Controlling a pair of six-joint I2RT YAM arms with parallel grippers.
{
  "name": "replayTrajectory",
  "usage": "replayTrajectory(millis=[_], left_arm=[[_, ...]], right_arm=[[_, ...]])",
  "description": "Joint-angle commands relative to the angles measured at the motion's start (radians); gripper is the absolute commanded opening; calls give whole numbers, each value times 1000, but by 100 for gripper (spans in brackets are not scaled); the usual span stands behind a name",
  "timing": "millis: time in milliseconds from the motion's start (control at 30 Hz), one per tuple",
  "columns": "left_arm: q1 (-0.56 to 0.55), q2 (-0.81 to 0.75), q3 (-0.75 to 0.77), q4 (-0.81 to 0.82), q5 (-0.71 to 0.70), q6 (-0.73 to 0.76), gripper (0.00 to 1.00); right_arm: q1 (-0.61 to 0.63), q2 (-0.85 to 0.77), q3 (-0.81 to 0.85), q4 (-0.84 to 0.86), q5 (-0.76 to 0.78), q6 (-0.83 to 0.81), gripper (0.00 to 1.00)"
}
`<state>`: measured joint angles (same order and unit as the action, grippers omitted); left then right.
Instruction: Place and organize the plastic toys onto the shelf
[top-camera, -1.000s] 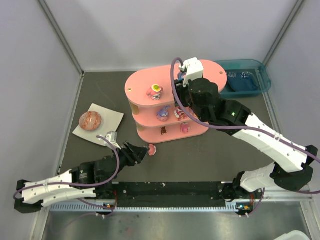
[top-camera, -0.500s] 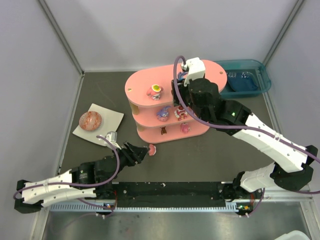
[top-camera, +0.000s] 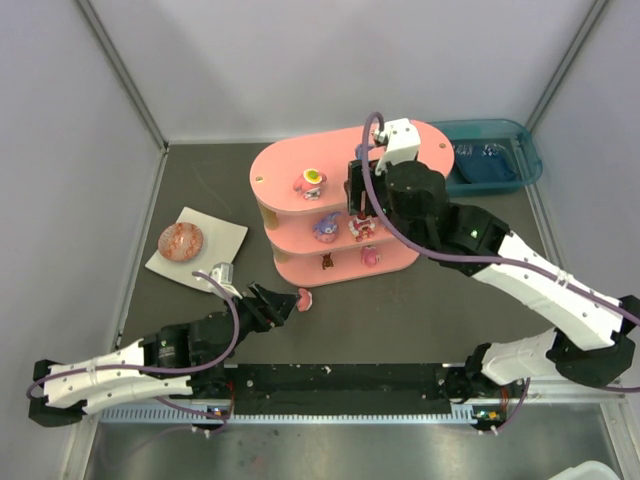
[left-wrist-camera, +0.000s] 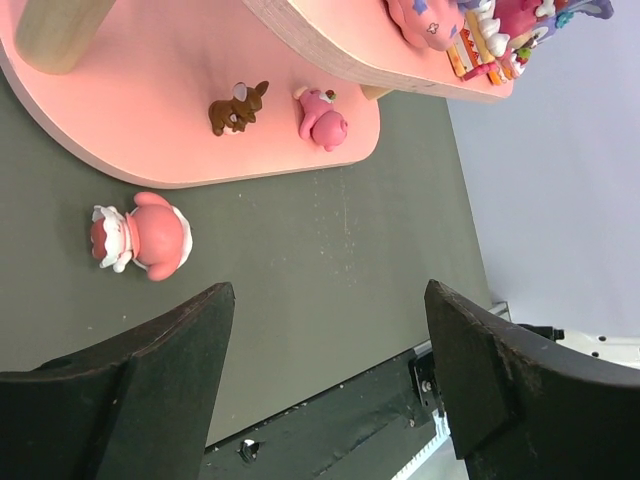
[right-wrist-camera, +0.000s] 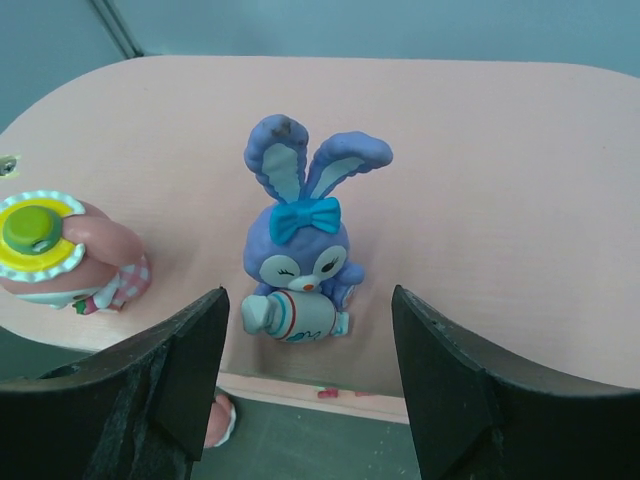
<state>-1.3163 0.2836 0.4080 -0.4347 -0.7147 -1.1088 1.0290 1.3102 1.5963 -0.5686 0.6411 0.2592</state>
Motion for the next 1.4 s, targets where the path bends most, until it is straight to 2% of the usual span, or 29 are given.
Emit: replayTrajectory(millis=[0, 233, 333, 367, 400, 533, 667, 900, 1000, 1200, 1367], left_arm=[[3, -14, 31, -15, -29, -13, 83], [3, -18, 31, -27, -35, -20, 85], [3, -18, 31, -47, -48, -29, 86], [3, -20, 29, -52, -57, -29, 86], [3, -17, 32, -64, -60, -31, 86], [3, -12, 48, -102, -78, -39, 86], [3, 12, 43, -102, -74, -37, 87], [31, 170, -6, -13, -3, -36, 88], [101, 235, -40, 43, 76, -22, 88], [392, 367, -101, 246, 336, 144, 88], [407, 530, -25, 263, 334, 251, 92]], right_arm=[[-12, -69, -7, 42, -12, 31, 66], [-12, -163, -58, 52, -87, 67, 71], [-10, -239, -132, 88, -191, 69, 80], [-9, -262, -154, 105, -220, 66, 87], [-3, -311, -176, 119, -250, 63, 89], [39, -406, -275, 136, -232, 55, 99], [107, -480, -384, 147, -178, 95, 99], [123, -560, -558, 180, -199, 242, 99], [125, -585, -601, 182, -182, 259, 99], [125, -612, -627, 170, -162, 244, 99], [125, -634, -641, 150, -147, 242, 99]])
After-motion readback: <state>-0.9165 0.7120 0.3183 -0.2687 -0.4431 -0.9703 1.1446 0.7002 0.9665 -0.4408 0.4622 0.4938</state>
